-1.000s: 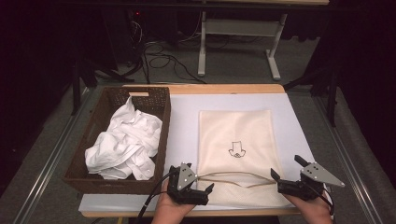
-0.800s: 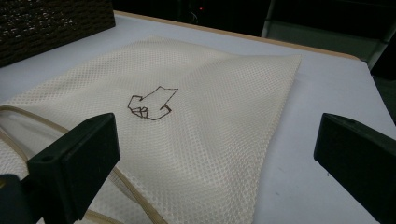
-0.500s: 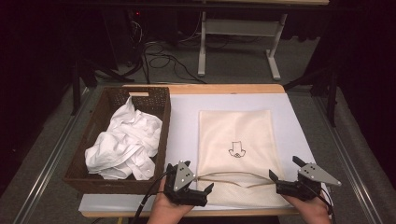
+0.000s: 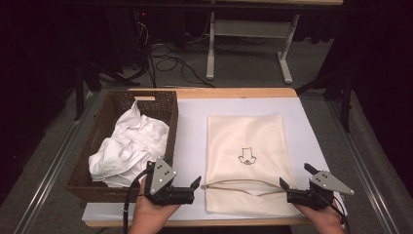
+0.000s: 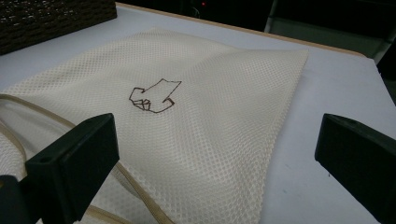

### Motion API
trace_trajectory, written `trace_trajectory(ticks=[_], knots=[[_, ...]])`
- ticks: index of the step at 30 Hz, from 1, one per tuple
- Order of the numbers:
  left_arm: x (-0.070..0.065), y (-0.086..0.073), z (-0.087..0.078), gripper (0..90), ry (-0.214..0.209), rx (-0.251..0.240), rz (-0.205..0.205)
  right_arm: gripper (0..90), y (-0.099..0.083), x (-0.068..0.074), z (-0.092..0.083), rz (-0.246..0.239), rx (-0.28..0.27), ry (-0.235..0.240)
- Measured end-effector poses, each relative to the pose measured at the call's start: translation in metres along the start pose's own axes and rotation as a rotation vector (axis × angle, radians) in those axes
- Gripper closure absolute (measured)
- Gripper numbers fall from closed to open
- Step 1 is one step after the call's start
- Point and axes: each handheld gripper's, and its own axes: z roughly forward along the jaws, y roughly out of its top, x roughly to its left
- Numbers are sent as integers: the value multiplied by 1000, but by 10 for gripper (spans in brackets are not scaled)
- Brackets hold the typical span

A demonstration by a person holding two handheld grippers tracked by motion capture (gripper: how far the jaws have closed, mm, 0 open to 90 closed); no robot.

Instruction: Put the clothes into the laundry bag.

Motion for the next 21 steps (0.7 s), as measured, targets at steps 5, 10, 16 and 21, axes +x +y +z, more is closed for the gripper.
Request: trace_trajectory(ticks=[5, 10, 16, 21], knots=[[18, 0, -13, 8, 35, -20, -35, 1, -1, -1, 2, 27, -1, -6], [36, -1, -22, 8, 74, -31, -50, 1, 0, 1, 3, 4, -12, -17], [56, -4, -32, 9, 130, -21, -61, 1, 0, 0, 2, -4, -17, -27], [73, -6, -45, 8, 176, -31, -73, 1, 0, 1, 2, -5, -11, -20]])
